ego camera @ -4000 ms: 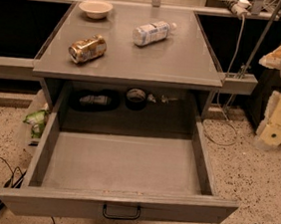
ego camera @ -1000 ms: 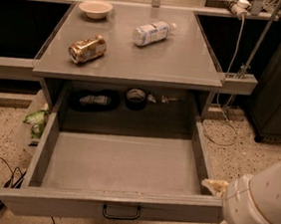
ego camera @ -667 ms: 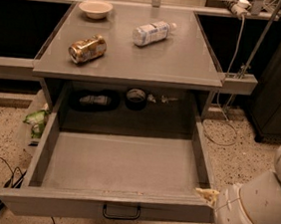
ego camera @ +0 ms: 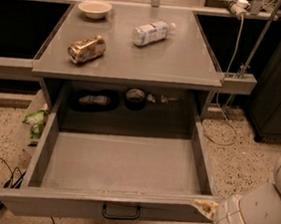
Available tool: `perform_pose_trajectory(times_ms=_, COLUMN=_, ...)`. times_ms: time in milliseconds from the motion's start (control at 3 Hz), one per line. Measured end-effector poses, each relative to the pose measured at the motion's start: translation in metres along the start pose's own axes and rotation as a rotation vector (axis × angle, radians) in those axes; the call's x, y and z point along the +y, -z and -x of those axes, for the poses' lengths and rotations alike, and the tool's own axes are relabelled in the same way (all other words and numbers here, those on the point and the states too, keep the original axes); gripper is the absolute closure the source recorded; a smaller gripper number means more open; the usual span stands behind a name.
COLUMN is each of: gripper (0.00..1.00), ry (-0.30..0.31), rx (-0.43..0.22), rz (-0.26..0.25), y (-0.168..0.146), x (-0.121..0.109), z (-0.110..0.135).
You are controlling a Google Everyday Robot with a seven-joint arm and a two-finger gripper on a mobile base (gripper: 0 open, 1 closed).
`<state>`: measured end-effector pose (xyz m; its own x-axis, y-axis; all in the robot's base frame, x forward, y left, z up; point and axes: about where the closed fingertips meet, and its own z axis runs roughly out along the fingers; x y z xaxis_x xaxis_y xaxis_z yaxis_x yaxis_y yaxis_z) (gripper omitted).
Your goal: Close top drawer
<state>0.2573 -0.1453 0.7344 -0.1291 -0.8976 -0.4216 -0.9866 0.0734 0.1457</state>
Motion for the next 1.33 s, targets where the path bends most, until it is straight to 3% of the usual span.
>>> perform_pose_trajectory(times_ms=667, gripper=0.0, ry=0.028, rx=-0.068, rz=0.15, y=-0.078, x=0.006, z=0.0)
perform_pose_trajectory(times_ms=1000, gripper=0.0, ry=0.026, rx=-0.066, rz=0.136, y=-0.079, x=-0.003, z=-0.004)
perform_pose_trajectory(times_ms=1333, gripper=0.0, ry=0.071, rx=-0.075, rz=0.145, y=-0.09, x=-0.037, z=0.004)
